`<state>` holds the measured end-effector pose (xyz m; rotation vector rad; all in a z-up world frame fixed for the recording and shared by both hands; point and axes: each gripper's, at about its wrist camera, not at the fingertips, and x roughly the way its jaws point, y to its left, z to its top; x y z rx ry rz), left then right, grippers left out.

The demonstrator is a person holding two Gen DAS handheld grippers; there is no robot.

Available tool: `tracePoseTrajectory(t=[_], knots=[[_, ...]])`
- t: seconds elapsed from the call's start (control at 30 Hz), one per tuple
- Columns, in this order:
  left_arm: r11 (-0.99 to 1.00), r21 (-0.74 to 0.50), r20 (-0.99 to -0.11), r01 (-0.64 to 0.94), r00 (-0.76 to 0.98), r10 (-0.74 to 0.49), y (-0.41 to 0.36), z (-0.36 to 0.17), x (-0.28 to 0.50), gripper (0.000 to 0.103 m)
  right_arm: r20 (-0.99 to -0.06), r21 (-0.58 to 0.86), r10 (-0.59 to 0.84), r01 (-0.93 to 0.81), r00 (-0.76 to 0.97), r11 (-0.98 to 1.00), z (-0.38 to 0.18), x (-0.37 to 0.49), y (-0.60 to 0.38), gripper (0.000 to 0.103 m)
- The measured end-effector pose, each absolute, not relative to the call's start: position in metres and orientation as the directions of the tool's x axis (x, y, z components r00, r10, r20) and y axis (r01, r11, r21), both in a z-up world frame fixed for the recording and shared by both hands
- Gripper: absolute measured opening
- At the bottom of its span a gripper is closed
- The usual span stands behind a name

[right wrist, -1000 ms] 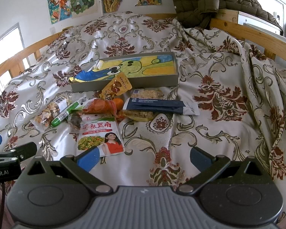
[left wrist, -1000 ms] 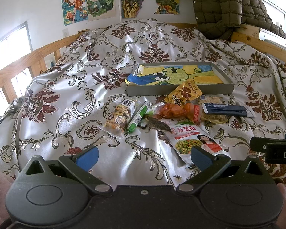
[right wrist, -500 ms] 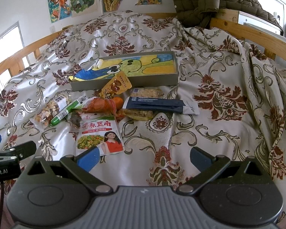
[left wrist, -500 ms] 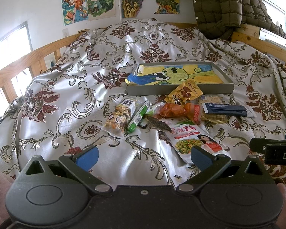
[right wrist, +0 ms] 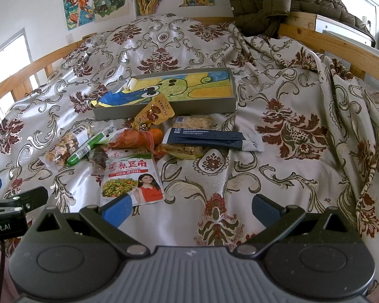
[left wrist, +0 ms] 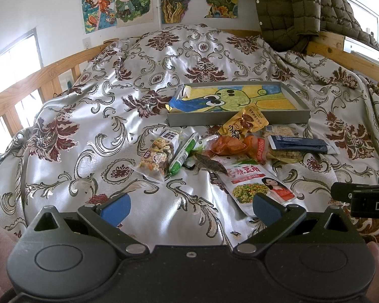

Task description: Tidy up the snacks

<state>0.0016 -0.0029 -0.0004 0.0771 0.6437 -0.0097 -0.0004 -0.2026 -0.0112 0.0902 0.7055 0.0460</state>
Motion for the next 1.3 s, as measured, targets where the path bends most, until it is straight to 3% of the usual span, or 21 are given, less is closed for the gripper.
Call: tracePoseTrajectory(t=[0.57, 0.8, 1.3], knots=[[0.997, 0.069, -0.601, 0.024, 0.799, 0.022, 0.001, -0.002, 0.0, 0.102, -0.646, 0.096, 0.071, -0.011, 0.76, 0.995, -0.009, 0.0, -0.2, 0.103], [0.998, 0.054, -0.585, 0.022, 0.811, 0.014, 0.005, 0.008, -0.001, 0.102, -0.601, 0.121, 0.097, -0.03, 0.793, 0.992, -0.01, -0.006, -0.207, 0.103], [0.98, -0.053, -0.645, 0.191, 0.742, -0.18, 0.079, 0.054, 0.064, 0.102, -0.62, -0.003, 0.195, -0.251, 0.76, 0.968, 0.028, 0.04, -0.15, 0.103]])
